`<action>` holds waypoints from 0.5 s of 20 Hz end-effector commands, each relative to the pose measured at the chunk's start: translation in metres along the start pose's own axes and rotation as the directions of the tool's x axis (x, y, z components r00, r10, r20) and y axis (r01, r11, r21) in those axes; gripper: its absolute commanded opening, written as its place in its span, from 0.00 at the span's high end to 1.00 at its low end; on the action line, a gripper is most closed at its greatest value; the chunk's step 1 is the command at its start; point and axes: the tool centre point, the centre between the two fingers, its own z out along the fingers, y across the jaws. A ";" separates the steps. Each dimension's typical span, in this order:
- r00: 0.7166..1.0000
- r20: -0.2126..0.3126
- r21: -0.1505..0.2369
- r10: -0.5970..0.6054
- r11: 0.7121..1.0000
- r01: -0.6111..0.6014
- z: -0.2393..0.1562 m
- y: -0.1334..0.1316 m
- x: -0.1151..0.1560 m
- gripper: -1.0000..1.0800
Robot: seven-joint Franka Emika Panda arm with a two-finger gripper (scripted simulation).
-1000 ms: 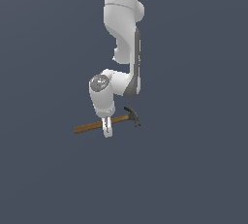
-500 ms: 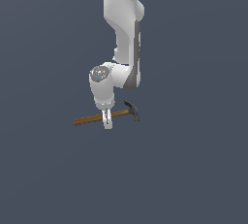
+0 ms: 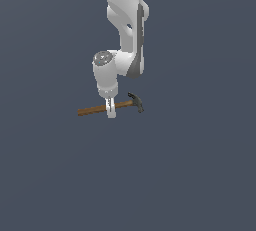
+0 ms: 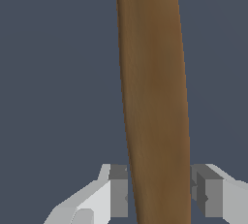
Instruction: Pick up the object and move it to a goal position.
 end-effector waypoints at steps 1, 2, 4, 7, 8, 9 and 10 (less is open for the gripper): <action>1.000 0.000 0.003 0.000 1.000 0.000 -0.008 0.012 -0.002 1.00; 1.000 0.000 0.002 0.000 1.000 0.000 -0.010 0.016 -0.002 1.00; 1.000 0.000 0.002 0.000 1.000 0.000 -0.015 0.023 -0.003 1.00; 1.000 0.000 0.002 0.000 1.000 0.000 -0.020 0.032 -0.004 1.00; 1.000 0.000 0.002 0.000 1.000 0.000 -0.021 0.034 -0.004 1.00; 1.000 -0.001 0.002 0.001 1.000 -0.001 -0.022 0.036 -0.005 1.00; 1.000 -0.001 0.002 0.001 1.000 -0.001 -0.023 0.037 -0.005 1.00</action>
